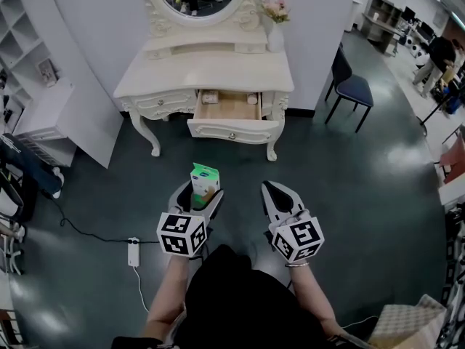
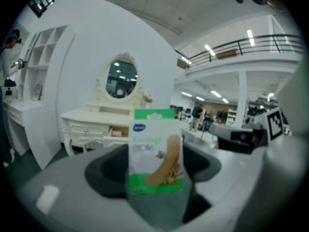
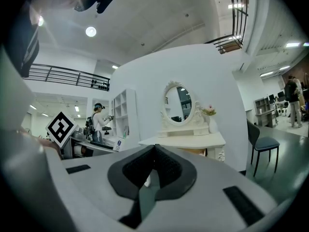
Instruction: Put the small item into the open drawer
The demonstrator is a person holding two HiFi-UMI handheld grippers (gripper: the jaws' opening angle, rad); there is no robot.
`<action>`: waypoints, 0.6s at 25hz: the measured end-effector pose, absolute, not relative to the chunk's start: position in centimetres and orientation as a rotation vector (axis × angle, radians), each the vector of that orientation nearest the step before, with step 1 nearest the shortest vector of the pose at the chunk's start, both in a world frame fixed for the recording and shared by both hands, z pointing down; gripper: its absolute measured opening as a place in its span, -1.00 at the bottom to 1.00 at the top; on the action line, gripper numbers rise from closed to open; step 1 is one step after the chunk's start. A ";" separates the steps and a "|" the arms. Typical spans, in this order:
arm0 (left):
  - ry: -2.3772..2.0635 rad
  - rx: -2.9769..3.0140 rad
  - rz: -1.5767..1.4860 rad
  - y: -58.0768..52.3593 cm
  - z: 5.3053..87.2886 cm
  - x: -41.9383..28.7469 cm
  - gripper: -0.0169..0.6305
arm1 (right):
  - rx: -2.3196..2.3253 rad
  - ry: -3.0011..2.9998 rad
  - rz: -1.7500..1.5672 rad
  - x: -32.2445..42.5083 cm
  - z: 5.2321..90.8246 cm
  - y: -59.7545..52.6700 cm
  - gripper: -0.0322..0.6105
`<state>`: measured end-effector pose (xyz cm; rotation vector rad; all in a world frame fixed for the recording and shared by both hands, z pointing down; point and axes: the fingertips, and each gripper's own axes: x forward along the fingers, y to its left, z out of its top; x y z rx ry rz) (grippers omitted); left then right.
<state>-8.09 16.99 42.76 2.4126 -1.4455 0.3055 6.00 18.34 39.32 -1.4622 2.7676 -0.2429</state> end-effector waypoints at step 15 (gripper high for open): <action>-1.469 2.408 0.322 7.8 43.5 -9.4 0.13 | -1.527 2.733 -0.224 6.8 39.1 10.3 -0.91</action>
